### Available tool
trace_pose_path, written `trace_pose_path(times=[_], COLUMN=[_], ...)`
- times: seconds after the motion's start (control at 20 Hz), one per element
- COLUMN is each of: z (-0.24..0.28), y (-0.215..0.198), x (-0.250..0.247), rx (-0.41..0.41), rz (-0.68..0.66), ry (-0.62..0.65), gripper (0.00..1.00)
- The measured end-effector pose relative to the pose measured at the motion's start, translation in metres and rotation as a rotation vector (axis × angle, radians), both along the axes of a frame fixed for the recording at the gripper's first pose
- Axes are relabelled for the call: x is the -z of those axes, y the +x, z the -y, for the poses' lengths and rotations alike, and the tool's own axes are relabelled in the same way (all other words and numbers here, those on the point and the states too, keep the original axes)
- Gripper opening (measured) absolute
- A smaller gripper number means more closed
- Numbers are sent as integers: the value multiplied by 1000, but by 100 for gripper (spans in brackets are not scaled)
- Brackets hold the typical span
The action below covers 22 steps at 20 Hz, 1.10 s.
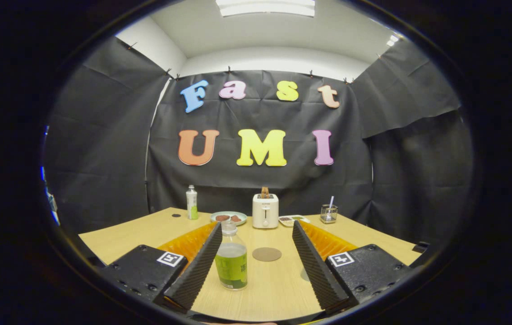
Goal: Take the bottle from table, then pour the juice into the cup, finally place the bottle on the coaster
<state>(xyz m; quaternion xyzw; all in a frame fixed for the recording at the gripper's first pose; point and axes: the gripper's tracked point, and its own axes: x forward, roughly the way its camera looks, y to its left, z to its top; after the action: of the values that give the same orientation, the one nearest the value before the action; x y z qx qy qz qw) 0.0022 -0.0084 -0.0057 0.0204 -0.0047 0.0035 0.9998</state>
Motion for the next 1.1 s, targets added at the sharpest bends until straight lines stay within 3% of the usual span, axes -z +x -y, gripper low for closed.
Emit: trace_pose_path(times=[0.65,1.1], z=[-2,-27], y=[5,26], x=[20,81], rx=[-72,-134], rz=[3,-99], ry=[8,50], gripper=[100,100])
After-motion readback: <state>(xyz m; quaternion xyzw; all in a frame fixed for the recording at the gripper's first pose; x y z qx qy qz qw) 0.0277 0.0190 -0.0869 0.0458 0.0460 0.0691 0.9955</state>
